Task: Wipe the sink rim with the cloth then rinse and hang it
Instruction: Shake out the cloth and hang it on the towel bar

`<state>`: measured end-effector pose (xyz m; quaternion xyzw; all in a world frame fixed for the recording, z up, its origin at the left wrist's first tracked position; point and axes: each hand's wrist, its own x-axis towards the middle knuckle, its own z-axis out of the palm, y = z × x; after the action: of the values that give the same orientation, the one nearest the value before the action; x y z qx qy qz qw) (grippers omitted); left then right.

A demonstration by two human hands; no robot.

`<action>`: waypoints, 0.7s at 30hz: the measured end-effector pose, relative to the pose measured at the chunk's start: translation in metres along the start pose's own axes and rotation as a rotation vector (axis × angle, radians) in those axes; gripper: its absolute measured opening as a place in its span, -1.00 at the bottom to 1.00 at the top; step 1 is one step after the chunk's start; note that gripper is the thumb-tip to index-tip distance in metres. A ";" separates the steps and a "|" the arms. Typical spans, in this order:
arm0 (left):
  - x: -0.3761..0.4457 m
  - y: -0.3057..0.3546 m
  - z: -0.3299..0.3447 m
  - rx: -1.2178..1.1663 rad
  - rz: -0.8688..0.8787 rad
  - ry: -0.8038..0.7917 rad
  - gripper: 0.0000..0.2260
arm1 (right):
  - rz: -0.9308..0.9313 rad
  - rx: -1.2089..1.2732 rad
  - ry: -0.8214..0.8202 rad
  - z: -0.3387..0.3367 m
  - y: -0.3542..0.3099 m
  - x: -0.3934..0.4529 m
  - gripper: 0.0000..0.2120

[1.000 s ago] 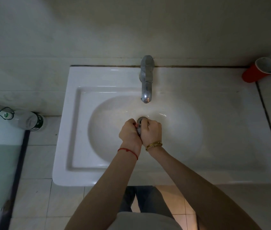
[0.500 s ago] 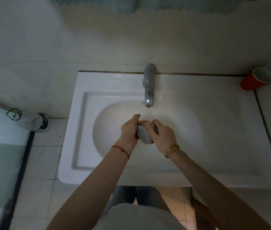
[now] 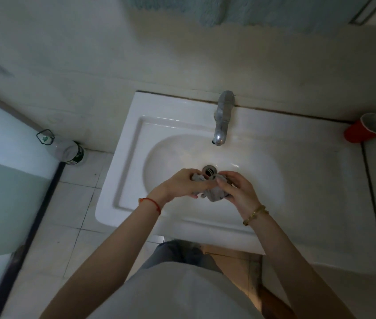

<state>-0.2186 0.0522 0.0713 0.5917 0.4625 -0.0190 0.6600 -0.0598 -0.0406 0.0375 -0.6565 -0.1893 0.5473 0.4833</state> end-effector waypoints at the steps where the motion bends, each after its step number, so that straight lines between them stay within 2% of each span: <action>1: -0.006 -0.003 -0.001 0.011 0.007 0.024 -0.64 | -0.031 -0.042 -0.003 0.003 -0.001 -0.002 -0.77; 6: -0.044 -0.021 -0.008 -0.166 0.026 0.161 -0.62 | -0.252 -0.309 -0.093 0.030 -0.009 -0.014 -0.93; 8: -0.066 -0.032 -0.014 -0.274 0.024 0.228 -0.58 | -0.294 -0.426 -0.140 0.048 -0.011 -0.015 -0.86; 12: -0.127 -0.064 -0.033 -0.399 0.113 0.316 -0.64 | -0.358 -0.527 -0.245 0.100 -0.014 -0.024 -0.75; 15: -0.176 -0.094 -0.050 -0.421 0.178 0.476 -0.59 | -0.397 -0.603 -0.340 0.148 -0.013 -0.038 -0.68; 19: -0.240 -0.141 -0.070 -0.528 0.223 0.713 -0.70 | -0.399 -0.614 -0.567 0.226 0.000 -0.071 -0.70; 21: -0.271 -0.172 -0.082 -0.577 0.214 0.837 -0.75 | -0.390 -0.620 -0.700 0.269 0.012 -0.094 -0.63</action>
<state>-0.5202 -0.0759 0.1223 0.3868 0.6102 0.4152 0.5529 -0.3365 -0.0045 0.0956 -0.4987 -0.6126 0.5523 0.2664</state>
